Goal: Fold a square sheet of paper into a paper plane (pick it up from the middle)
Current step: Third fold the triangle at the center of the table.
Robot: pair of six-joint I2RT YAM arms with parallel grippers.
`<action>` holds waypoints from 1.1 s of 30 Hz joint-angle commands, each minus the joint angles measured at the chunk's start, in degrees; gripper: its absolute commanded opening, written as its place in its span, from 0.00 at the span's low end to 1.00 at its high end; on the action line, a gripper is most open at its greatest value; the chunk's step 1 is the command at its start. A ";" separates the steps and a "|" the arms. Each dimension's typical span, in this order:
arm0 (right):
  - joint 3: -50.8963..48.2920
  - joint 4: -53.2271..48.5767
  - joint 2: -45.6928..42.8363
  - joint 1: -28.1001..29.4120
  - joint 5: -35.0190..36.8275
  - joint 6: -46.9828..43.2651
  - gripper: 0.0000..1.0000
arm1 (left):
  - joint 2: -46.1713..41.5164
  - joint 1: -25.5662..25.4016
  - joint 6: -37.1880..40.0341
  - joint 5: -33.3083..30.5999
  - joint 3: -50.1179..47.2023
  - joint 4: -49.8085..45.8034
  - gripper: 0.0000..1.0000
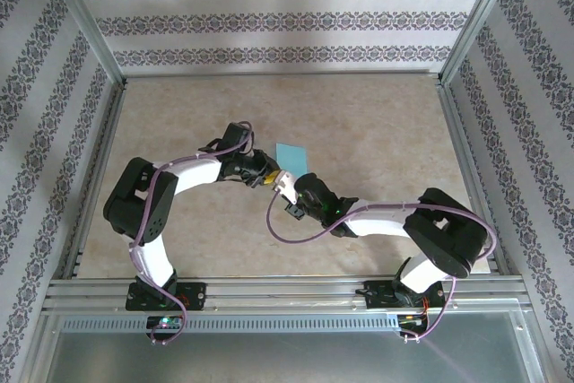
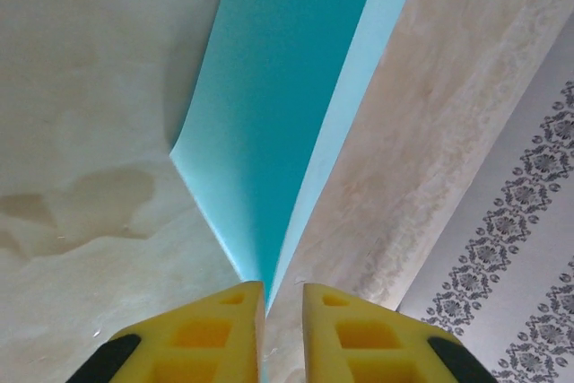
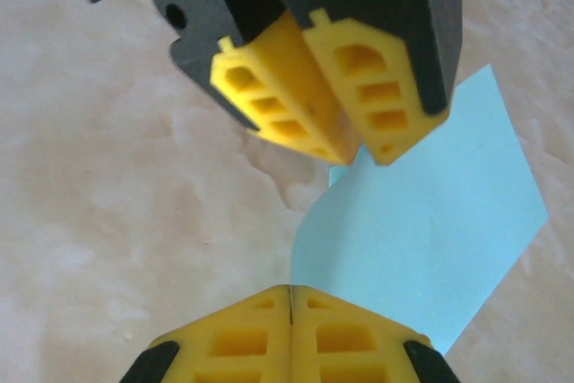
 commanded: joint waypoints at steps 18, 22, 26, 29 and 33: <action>-2.18 -0.20 -2.64 -7.64 -34.39 16.02 0.00 | 0.17 -0.90 15.85 -1.68 7.14 -8.05 0.34; -1.39 -0.32 -0.91 -7.92 -36.56 17.17 0.00 | 4.00 -1.85 19.94 -3.64 11.37 -14.13 0.27; -0.87 -0.40 -0.01 -7.91 -37.28 17.97 0.00 | 7.19 -2.85 24.31 -6.14 15.37 -20.89 0.25; -0.46 -0.77 0.52 -8.09 -37.13 18.43 0.00 | 9.70 -3.82 26.76 -8.22 17.87 -25.02 0.21; 0.09 -1.49 1.09 -8.44 -36.54 19.02 0.00 | 12.11 -4.59 28.59 -10.61 19.95 -28.09 0.15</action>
